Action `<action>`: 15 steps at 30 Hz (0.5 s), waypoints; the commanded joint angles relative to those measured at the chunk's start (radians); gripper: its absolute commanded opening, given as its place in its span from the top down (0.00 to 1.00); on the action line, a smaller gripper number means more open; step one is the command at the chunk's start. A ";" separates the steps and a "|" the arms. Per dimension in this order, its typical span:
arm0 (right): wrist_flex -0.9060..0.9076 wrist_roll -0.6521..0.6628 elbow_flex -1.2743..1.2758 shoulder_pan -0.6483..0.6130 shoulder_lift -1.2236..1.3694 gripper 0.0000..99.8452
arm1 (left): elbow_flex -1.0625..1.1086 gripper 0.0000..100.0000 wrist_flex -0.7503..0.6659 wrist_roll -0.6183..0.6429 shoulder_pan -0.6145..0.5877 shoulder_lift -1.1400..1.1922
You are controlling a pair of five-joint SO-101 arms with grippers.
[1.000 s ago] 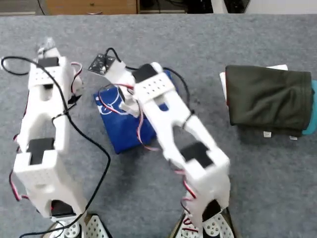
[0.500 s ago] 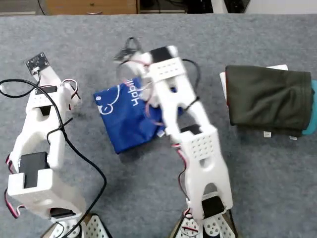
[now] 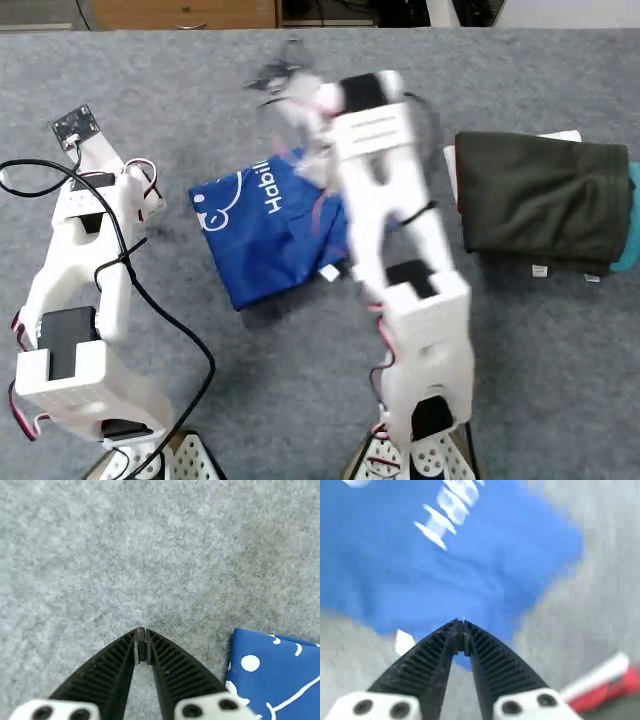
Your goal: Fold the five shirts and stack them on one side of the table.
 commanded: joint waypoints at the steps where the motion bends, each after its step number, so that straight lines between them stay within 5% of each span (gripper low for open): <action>1: -0.114 0.005 -0.004 -0.108 -0.001 0.99 | -0.020 0.98 -0.012 -0.009 -0.009 -0.045; 15: -0.086 0.011 -0.007 0.008 0.216 0.99 | -0.017 0.98 -0.012 -0.014 -0.015 -0.045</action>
